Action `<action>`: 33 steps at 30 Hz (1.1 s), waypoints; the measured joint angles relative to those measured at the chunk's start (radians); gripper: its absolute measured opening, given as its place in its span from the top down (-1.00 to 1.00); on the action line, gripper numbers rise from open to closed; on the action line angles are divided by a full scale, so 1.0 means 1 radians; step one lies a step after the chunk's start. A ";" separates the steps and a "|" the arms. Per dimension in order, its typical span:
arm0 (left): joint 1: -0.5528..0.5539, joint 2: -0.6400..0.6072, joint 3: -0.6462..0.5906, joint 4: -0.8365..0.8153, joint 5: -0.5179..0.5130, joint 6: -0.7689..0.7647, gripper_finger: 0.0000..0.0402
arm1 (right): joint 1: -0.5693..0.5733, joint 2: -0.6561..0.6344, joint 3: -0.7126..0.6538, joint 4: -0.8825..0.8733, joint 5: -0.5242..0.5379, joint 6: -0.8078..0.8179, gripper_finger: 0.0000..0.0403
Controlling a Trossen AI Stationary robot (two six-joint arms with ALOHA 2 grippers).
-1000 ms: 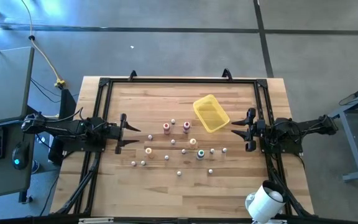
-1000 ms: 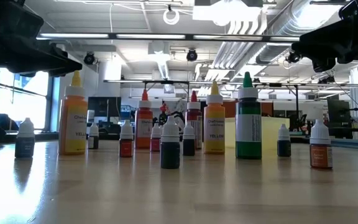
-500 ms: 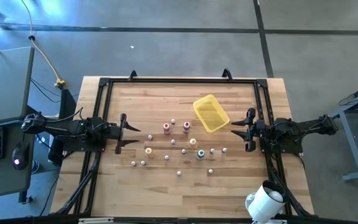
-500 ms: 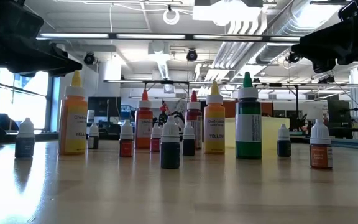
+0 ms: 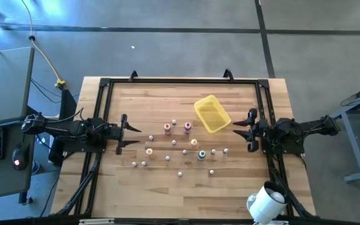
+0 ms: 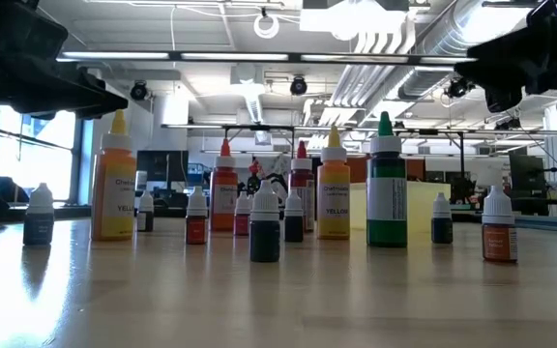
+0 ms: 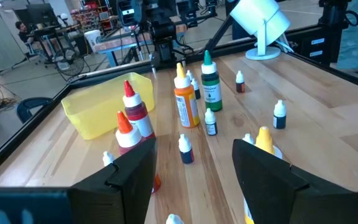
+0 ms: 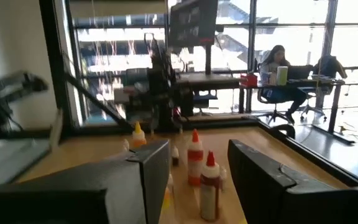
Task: Pick & Place food coloring
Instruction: Put the large green food coloring bottle into the bin
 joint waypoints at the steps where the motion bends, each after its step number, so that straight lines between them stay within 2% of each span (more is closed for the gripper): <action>1: 0.000 0.000 0.000 0.000 0.000 0.000 -0.04 | 0.000 0.000 0.000 0.031 0.000 0.027 0.22; 4: 0.000 0.000 0.000 0.000 0.000 0.000 -0.04 | 0.000 0.000 0.000 0.127 0.000 0.120 0.22; 6: 0.000 0.000 0.000 0.000 0.000 0.000 -0.04 | -0.001 0.000 0.000 0.193 0.006 0.127 0.22; 10: 0.000 0.000 0.000 0.001 0.000 0.001 -0.04 | -0.002 -0.001 0.000 0.332 0.100 -0.037 0.22; 16: 0.000 0.000 0.000 0.047 -0.010 0.004 -0.04 | -0.002 -0.001 0.003 0.398 0.268 -0.268 0.22; 19: 0.000 0.000 0.000 0.049 -0.009 -0.012 -0.04 | -0.003 0.000 0.012 0.438 0.326 -0.283 0.22; 21: 0.000 0.000 0.000 0.047 -0.007 -0.030 -0.04 | -0.003 0.001 0.013 0.423 0.270 -0.233 0.22; 23: 0.000 0.000 0.000 0.055 -0.007 -0.024 -0.04 | -0.003 0.022 0.013 0.393 0.157 -0.199 0.22; 26: 0.000 0.000 0.000 0.081 -0.010 -0.023 -0.04 | -0.002 0.083 0.015 0.445 0.057 -0.141 0.22; 29: 0.000 0.000 0.000 0.128 -0.005 -0.023 -0.04 | -0.002 0.194 0.065 0.449 0.052 -0.098 0.22; 33: 0.000 -0.001 0.000 0.152 0.022 -0.025 -0.04 | -0.002 0.444 0.185 0.386 0.069 -0.024 0.22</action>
